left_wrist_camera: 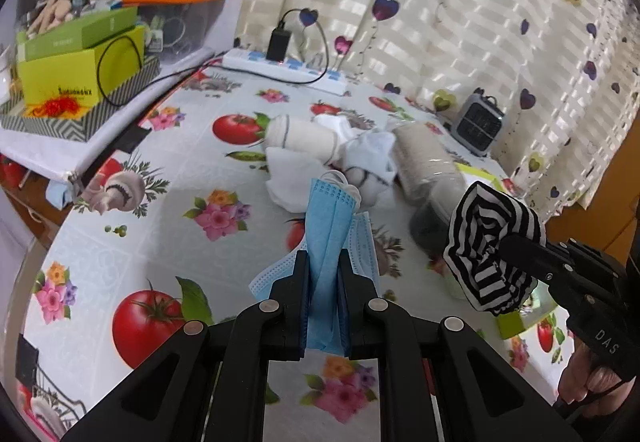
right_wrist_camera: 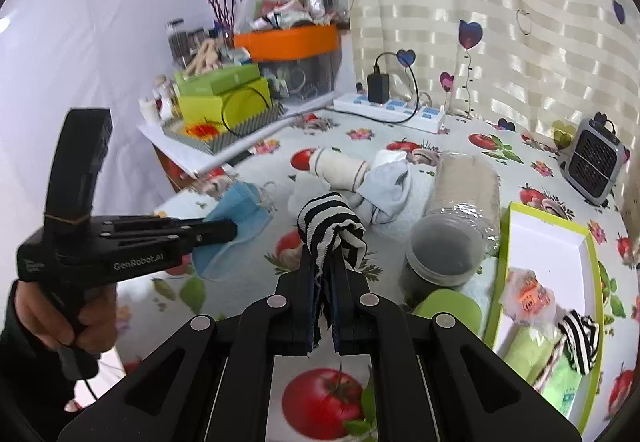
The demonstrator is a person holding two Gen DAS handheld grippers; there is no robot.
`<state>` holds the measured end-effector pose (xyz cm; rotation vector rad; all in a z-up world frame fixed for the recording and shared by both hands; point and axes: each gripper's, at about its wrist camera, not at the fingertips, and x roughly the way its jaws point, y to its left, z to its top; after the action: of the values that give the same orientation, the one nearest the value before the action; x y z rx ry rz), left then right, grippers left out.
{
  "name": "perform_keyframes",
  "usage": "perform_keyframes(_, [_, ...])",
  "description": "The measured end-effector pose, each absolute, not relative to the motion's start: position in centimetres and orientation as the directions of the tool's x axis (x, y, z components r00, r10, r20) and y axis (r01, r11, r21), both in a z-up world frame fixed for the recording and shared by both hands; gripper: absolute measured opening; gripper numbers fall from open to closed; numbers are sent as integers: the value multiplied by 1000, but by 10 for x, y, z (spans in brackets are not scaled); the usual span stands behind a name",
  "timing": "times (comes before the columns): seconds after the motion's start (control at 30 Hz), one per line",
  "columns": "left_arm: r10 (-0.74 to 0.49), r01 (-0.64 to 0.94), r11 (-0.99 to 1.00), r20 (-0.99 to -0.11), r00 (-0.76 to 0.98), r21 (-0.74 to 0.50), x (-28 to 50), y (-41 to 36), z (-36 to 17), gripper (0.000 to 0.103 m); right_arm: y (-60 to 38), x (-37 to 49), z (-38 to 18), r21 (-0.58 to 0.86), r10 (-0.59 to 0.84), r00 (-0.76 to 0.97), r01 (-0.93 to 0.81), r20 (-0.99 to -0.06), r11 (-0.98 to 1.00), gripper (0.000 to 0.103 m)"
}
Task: Organize soft objects
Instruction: 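Carry the blue mask and striped sock over the white box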
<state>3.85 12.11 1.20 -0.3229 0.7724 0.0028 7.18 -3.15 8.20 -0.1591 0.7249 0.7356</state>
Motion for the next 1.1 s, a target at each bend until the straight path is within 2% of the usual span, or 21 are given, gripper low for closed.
perform_keyframes(0.43, [-136, -51, 963, -643, 754, -264, 10, 88, 44, 11, -75, 42, 107, 168, 595, 555, -634, -581, 755, 6])
perform_keyframes(1.1, [-167, 11, 970, -631, 757, -244, 9, 51, 59, 11, -139, 36, 113, 213, 555, 630, -536, -543, 817, 6])
